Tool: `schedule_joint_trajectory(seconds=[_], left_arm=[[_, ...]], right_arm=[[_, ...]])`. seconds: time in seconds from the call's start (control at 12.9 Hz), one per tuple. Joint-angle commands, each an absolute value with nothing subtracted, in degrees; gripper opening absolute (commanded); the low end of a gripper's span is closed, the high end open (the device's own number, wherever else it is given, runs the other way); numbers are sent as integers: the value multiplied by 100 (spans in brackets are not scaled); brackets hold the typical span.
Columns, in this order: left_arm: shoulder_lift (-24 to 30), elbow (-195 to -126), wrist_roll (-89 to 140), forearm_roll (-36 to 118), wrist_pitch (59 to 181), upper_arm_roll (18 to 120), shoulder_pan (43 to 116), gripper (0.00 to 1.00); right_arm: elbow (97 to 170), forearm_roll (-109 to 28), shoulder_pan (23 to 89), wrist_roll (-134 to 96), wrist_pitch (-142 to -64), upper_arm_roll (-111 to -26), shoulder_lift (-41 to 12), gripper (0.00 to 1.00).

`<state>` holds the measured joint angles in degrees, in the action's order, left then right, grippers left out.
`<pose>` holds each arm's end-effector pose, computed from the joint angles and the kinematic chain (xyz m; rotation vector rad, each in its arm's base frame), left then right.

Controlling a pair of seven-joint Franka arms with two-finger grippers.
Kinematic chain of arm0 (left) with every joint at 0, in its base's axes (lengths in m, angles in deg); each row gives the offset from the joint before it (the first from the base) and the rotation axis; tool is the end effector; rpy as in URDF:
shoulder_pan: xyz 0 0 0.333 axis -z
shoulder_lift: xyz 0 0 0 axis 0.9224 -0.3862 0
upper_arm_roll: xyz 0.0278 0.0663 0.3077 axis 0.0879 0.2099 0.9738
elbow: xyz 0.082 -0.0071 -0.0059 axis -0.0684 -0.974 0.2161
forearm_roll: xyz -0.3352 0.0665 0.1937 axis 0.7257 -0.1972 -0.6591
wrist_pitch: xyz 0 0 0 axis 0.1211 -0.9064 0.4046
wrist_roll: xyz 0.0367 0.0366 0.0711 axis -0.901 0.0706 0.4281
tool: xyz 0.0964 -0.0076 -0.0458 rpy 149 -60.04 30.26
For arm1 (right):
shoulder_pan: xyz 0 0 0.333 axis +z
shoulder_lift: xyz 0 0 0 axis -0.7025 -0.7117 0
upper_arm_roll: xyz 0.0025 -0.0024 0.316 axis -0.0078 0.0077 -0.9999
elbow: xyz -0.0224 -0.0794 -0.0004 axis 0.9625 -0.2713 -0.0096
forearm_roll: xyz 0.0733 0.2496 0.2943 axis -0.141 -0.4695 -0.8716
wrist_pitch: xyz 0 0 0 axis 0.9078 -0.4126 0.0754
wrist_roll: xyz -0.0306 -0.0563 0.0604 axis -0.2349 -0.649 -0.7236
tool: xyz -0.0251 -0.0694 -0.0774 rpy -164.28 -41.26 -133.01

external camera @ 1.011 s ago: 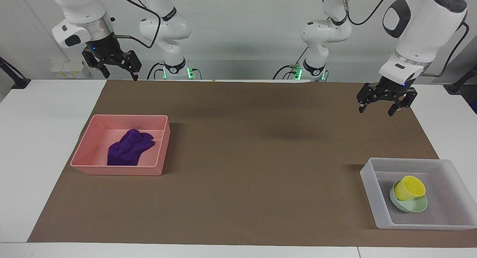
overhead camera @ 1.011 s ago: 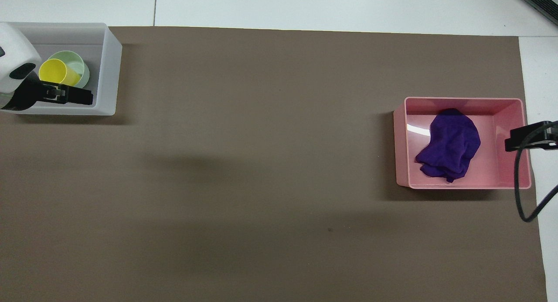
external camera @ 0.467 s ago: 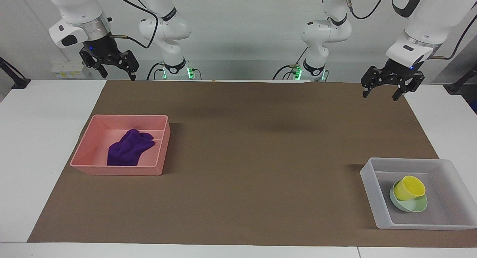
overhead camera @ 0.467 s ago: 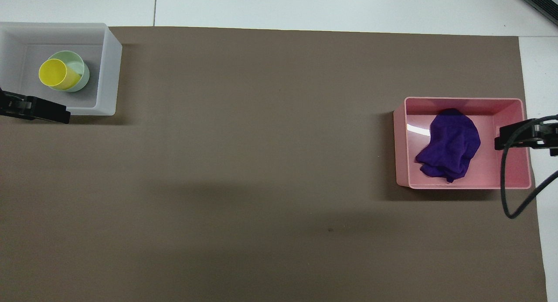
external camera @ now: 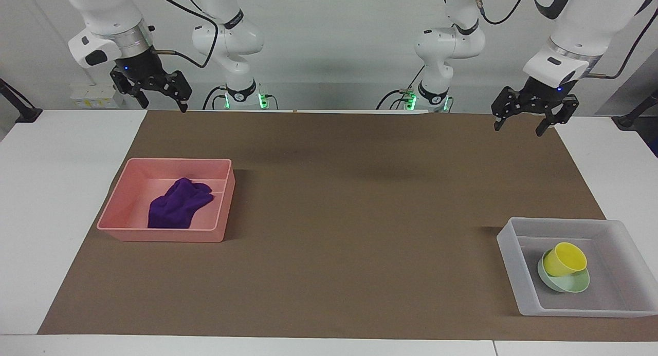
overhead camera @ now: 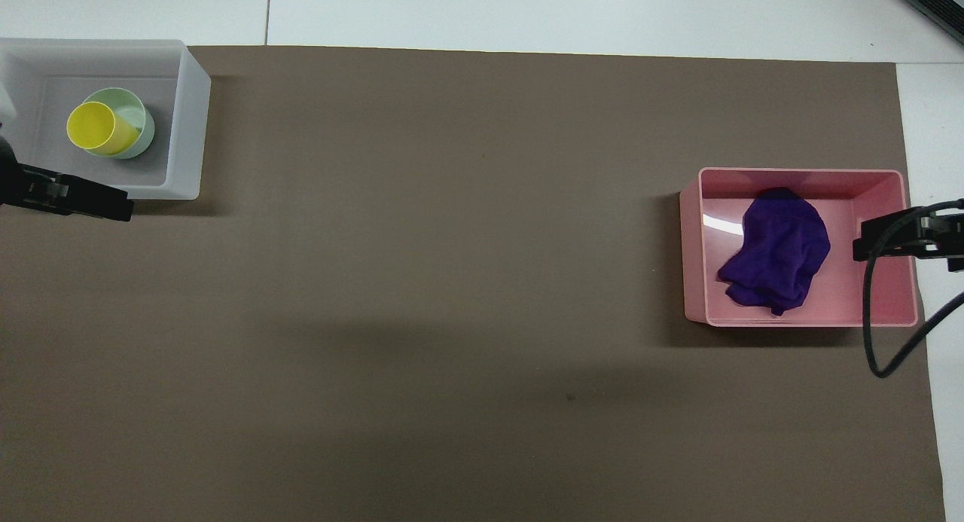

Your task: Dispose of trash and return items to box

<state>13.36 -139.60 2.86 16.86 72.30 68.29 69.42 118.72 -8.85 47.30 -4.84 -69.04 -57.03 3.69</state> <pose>0.5520 -0.0563 0.6448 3.1044 -0.3487 0.0778 0.5258 -0.0163 0.6512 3.1166 -0.2059 -0.0687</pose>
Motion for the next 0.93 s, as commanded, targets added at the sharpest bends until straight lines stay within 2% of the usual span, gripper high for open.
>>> schedule_joint_trajectory(seconds=[0.0, 0.16, 0.86], left_arm=[[1535, -14164, 268, 1585, 7075, 7192, 7176, 100], [1552, -14111, 268, 1558, 6846, 7439, 7343, 100], [1605, -14163, 268, 1558, 6810, 7281, 7352, 100]], right_arm=[[12088, -926, 4691, -606, -7032, -5699, 537, 100], [12097, -926, 4700, -606, -7032, -5699, 537, 100], [12229, -926, 4682, -633, -7111, -5699, 607, 100]])
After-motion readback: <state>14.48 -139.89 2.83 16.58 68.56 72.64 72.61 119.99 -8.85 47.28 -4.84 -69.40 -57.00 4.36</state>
